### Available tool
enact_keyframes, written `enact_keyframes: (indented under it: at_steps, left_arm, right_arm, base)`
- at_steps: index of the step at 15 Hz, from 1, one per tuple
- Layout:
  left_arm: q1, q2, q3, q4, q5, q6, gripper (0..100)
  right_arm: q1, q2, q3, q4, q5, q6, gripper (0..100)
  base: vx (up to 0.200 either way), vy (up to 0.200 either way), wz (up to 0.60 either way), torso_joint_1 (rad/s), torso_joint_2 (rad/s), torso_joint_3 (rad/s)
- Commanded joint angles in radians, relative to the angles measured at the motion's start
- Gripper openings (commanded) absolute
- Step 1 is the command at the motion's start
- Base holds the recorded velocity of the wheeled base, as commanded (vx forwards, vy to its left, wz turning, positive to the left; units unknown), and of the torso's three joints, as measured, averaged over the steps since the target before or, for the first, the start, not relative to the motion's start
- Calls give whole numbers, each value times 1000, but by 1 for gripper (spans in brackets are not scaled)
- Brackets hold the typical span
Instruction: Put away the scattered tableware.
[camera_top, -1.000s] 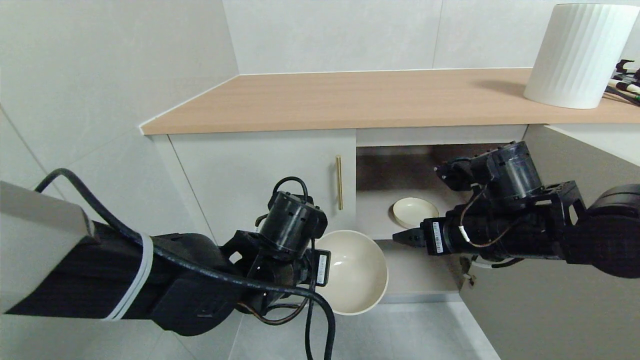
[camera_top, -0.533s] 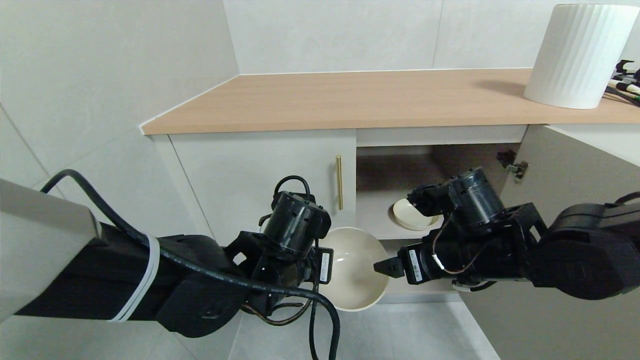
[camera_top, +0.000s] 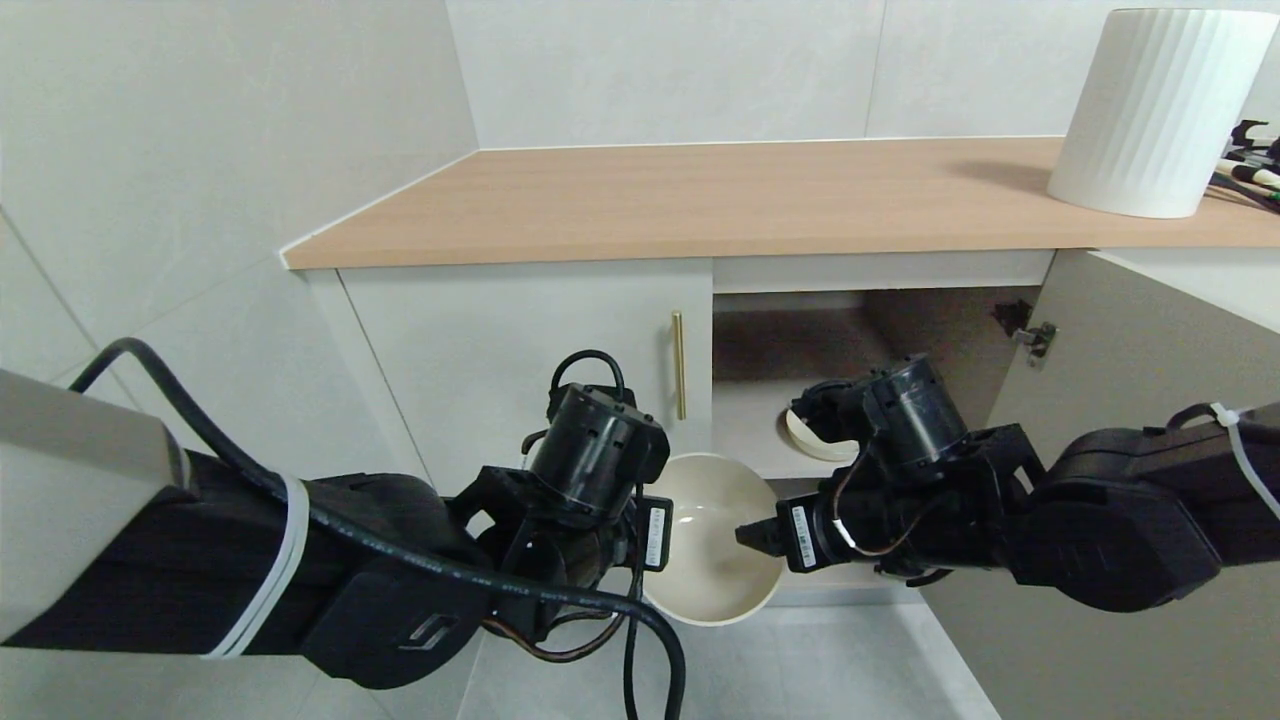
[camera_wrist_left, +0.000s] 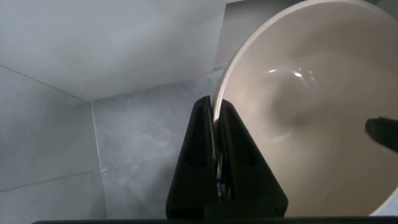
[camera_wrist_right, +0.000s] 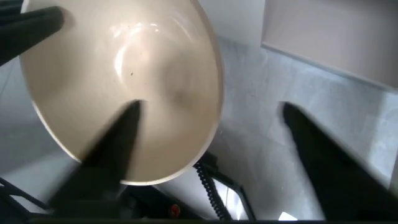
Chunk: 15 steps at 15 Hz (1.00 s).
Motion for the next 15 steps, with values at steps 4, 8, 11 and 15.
enact_keyframes:
  at_steps: [4,8,11,15]
  left_arm:
    - [-2,-3,0,0,0,0,0]
    - [-2,0,1,0,0,1,0]
    - [-2,2,1,0,0,1,100]
    - [-2,-15,0,0,0,1,100]
  right_arm:
    - [5,7,0,-8,-1,4,0]
    - [7,6,2,-8,-3,2,0]
    - [7,6,2,-8,-3,2,0]
    - [4,4,0,-8,-7,2,0]
  base:
    - [0,0,0,0,0,0]
    - [0,0,0,0,0,0]
    - [0,0,0,0,0,0]
    - [0,0,0,0,0,0]
